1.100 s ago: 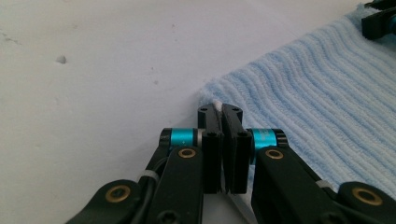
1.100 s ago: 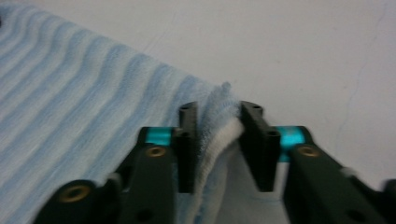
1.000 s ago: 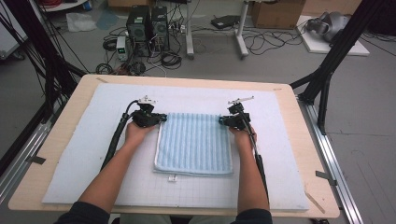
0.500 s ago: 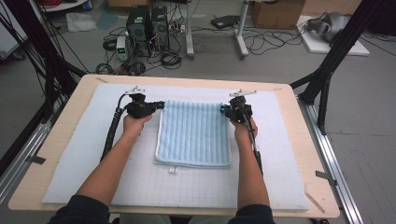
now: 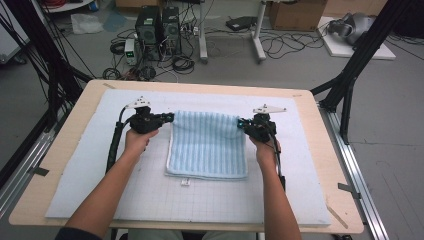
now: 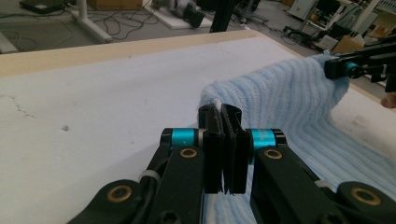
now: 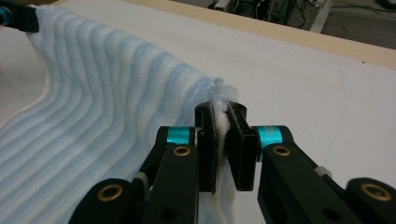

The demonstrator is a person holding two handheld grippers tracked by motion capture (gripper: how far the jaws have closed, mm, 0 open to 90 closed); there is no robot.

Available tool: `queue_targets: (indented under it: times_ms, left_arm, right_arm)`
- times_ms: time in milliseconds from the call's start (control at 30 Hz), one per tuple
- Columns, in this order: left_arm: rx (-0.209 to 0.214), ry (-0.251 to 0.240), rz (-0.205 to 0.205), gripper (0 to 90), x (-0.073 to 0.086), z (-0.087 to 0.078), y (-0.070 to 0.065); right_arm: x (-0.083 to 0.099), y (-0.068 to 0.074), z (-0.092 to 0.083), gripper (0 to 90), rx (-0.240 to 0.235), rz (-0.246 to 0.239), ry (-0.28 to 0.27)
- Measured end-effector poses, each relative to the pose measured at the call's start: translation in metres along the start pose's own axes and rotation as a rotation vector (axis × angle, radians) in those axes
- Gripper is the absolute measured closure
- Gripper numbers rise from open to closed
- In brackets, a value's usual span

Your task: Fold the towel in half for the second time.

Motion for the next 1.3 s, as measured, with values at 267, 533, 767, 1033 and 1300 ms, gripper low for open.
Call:
queue_targets:
  times_ms: [267, 533, 767, 1033, 1300]
  left_arm:
    - [0.043, -0.015, 0.016, 87.3, 0.011, -0.022, -0.017]
    - [0.056, 0.004, 0.034, 87.2, 0.033, -0.035, -0.028]
    - [0.084, 0.023, 0.030, 87.0, 0.054, -0.044, -0.036]
    - [0.091, 0.058, 0.019, 86.5, 0.076, -0.053, -0.038]
    - [0.108, 0.091, 0.022, 86.4, 0.089, -0.059, -0.044]
  right_arm:
    - [0.007, 0.019, -0.024, 82.9, -0.046, -0.010, -0.044]
    - [0.014, 0.037, -0.041, 82.7, -0.056, -0.037, -0.062]
    - [0.028, 0.052, -0.051, 81.7, -0.072, -0.059, -0.055]
    - [0.045, 0.068, -0.058, 81.1, -0.081, -0.083, -0.044]
    - [0.058, 0.073, -0.062, 81.0, -0.086, -0.073, -0.040]
Point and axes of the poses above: each handheld gripper's, and its own axes: z roughly forward along the jaws, x roughly out of its underside, y roughly to its left, the point moved 8 cm from there along z, roughly forward along the jaws, and after that the axes turned 14 degrees about -z, right-handed, at the moved point
